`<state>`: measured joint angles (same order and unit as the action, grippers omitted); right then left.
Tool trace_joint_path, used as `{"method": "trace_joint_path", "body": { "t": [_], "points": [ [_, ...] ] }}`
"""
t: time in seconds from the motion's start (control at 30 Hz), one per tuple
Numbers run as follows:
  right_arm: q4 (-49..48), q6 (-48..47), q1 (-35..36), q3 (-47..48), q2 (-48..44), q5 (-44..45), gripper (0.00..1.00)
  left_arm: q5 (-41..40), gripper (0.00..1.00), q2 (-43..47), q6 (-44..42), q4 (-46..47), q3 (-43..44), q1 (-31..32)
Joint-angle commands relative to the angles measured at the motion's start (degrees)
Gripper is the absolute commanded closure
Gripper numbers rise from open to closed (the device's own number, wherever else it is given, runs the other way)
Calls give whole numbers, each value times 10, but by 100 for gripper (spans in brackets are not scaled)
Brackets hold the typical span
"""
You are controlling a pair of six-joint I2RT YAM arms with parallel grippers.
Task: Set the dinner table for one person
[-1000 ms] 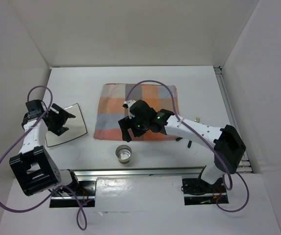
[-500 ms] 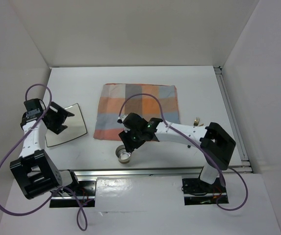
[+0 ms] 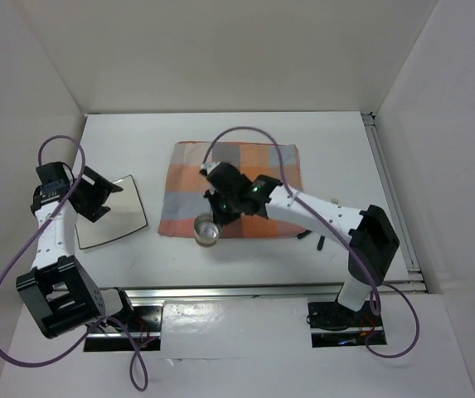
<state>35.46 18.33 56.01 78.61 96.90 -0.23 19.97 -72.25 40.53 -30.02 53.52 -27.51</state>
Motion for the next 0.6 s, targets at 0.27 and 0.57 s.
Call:
{"method": "trace_joint_path", "body": {
  "t": [0.27,0.57],
  "points": [
    [58,12,-287,219,118,145,100,18,15,43,-23,10,11,-2],
    [55,0,-434,345,240,83,100,19,15,33,-51,-10,23,16]
  ]
}}
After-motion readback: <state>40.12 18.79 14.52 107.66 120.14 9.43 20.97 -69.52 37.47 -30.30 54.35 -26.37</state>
